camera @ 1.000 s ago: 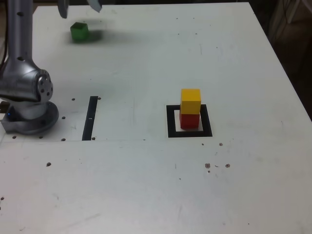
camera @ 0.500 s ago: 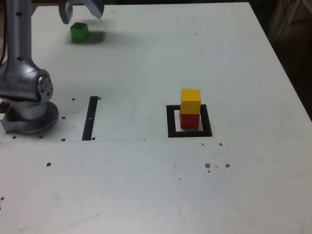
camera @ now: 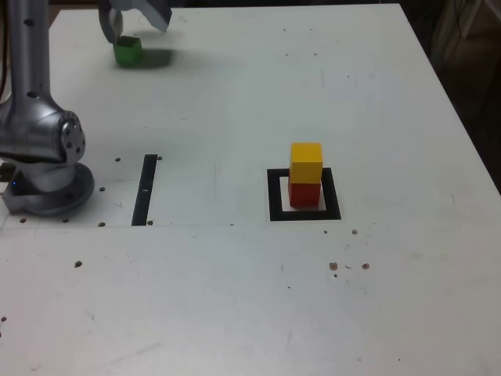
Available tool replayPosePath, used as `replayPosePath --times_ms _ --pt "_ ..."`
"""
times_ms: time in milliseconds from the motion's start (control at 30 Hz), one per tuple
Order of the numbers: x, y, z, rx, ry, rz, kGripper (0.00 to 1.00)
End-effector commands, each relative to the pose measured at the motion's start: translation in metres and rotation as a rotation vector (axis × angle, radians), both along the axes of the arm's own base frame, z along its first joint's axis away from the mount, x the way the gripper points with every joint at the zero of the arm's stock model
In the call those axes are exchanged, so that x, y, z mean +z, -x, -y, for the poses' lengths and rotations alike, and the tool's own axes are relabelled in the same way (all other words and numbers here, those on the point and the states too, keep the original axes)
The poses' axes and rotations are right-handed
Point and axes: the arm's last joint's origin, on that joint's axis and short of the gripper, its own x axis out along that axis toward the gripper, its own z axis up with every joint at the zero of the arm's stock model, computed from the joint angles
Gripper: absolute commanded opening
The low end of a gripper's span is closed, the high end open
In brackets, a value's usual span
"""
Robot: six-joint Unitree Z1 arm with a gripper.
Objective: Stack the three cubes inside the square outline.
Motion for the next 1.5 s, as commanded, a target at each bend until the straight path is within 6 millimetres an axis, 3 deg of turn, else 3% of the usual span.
replayPosePath --times_ms 0,333,900,1200,1333,1467 --pt "0.002 0.002 0.000 0.014 -0.012 -0.009 0.99" --pt "0.010 0.013 0.002 0.114 -0.064 -0.094 0.99" --pt "-0.018 0.013 0.005 0.173 -0.073 -0.091 0.99" --pt "-0.023 0.005 0.005 0.103 -0.048 -0.027 0.99" --pt "-0.026 0.000 0.007 0.070 -0.029 -0.022 0.92" --pt "-0.026 0.001 0.009 0.089 -0.031 -0.048 0.78"
